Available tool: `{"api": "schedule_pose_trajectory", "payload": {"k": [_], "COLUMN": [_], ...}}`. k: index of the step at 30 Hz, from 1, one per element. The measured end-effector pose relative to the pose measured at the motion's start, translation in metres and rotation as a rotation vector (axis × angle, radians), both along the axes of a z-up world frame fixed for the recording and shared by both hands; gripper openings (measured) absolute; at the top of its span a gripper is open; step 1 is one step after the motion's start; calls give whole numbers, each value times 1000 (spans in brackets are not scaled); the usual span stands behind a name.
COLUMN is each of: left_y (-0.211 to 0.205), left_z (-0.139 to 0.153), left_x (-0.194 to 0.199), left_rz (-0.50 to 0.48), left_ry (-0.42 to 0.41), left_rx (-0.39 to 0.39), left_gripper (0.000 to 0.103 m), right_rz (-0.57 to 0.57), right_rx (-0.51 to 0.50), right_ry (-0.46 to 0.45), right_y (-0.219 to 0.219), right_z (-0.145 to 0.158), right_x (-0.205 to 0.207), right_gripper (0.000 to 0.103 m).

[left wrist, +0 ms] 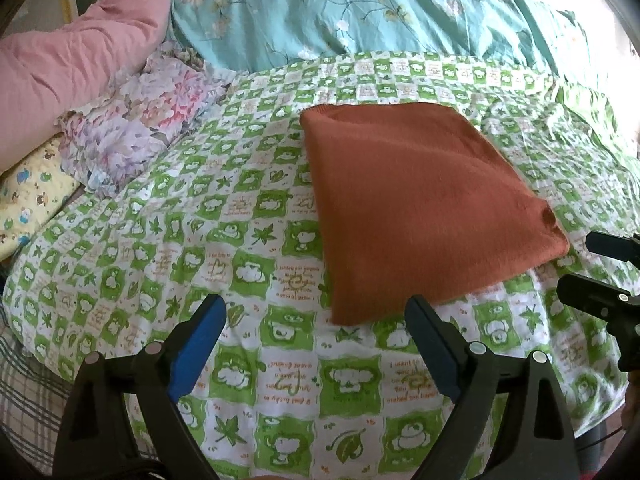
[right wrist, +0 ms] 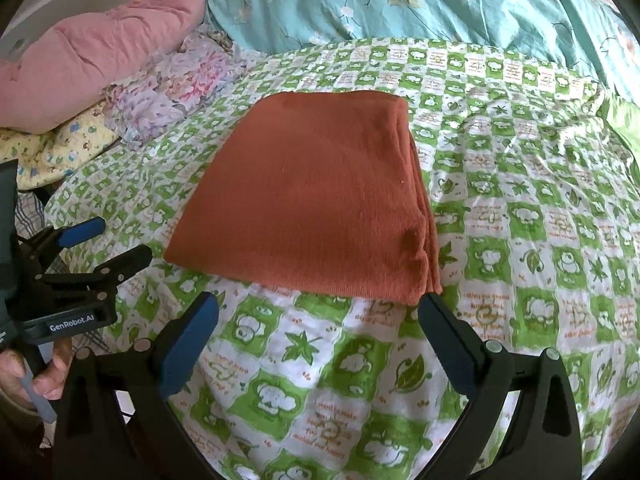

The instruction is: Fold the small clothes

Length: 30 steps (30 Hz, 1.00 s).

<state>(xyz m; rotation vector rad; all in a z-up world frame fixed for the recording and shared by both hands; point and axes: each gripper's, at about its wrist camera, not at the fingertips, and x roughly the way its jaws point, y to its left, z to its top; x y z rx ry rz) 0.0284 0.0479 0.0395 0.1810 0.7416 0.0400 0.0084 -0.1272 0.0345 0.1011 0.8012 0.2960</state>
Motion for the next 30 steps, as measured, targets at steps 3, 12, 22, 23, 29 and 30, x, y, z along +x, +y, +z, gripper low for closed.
{"api": "schedule_pose_trajectory", "payload": {"k": [3,12,22,23,29,30], "left_y": [0,-1,-2,-2,0,0], "left_z": [0,0,-2,-3,-2,-2], "left_x": [6,17,25,25,28,28], "left_rz": [2,10,6,5,8,7], "left_ry": [9,12,33,35,35,33], "left_rx": [-10,-17,-6,-8,-15,-16], "left_gripper": [92,92,93,93,93,93], "right_rz": [3,7,16,18,19,19], "right_rx": [-8,-2,-26,-30,-33,-33], "right_ry": [2,4,26,26,31,32], "right_y": [1,2,8,8,10,10], "right_z": [1,4,2,2,1,1], "right_x": [6,18,29,29,33,34], "right_gripper": [100,101,101,101,102,102]}}
